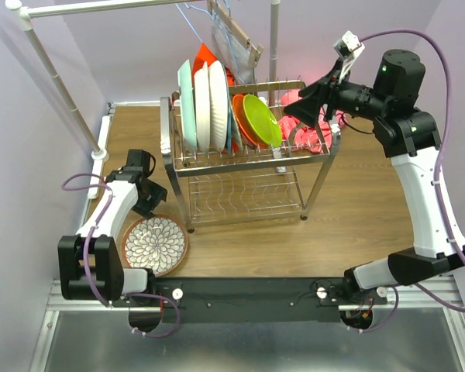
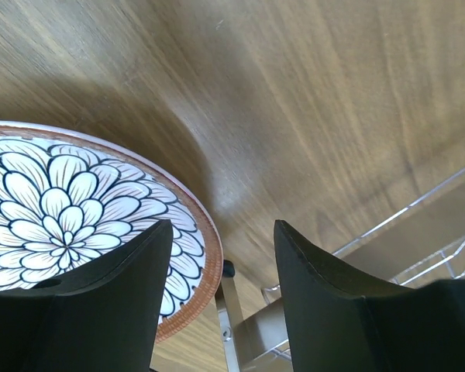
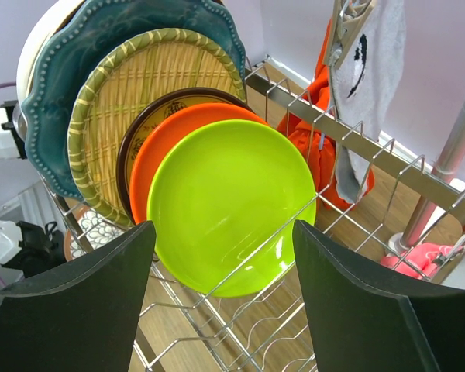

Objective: Load the plates into the dish rack
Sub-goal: Grab a plate with the left arm, then pass the plate from the left arm to the right

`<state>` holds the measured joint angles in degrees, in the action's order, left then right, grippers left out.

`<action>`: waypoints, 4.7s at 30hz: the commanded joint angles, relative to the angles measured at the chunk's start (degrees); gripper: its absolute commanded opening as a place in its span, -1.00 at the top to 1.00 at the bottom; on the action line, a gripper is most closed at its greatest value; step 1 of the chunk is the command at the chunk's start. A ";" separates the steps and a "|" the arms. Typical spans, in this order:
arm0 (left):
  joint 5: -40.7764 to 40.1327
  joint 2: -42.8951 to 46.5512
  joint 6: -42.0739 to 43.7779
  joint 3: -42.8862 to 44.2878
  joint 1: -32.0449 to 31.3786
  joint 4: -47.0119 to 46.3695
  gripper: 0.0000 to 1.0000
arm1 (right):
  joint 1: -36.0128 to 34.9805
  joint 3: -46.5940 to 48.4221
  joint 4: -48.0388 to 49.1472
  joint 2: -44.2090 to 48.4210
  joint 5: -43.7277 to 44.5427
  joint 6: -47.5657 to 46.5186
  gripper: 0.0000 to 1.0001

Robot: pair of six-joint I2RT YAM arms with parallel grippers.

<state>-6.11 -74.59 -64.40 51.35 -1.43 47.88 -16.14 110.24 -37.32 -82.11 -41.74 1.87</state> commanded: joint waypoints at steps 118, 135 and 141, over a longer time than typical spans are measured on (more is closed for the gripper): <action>23.49 14.03 44.79 60.08 7.14 -9.03 1.00 | 1.82 3.23 9.11 0.02 -2.74 5.60 -0.64; 43.54 13.68 45.87 64.49 7.14 -23.16 1.00 | 1.82 7.27 10.07 -1.74 -2.56 6.57 -0.64; 46.97 13.68 45.07 65.19 7.23 -28.01 1.00 | 1.82 10.17 10.60 -3.24 -2.82 7.89 -0.64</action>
<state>35.66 -62.26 -19.92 114.30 5.56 35.62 -14.55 117.84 -28.25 -84.40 -43.22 8.25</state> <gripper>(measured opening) 0.021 0.819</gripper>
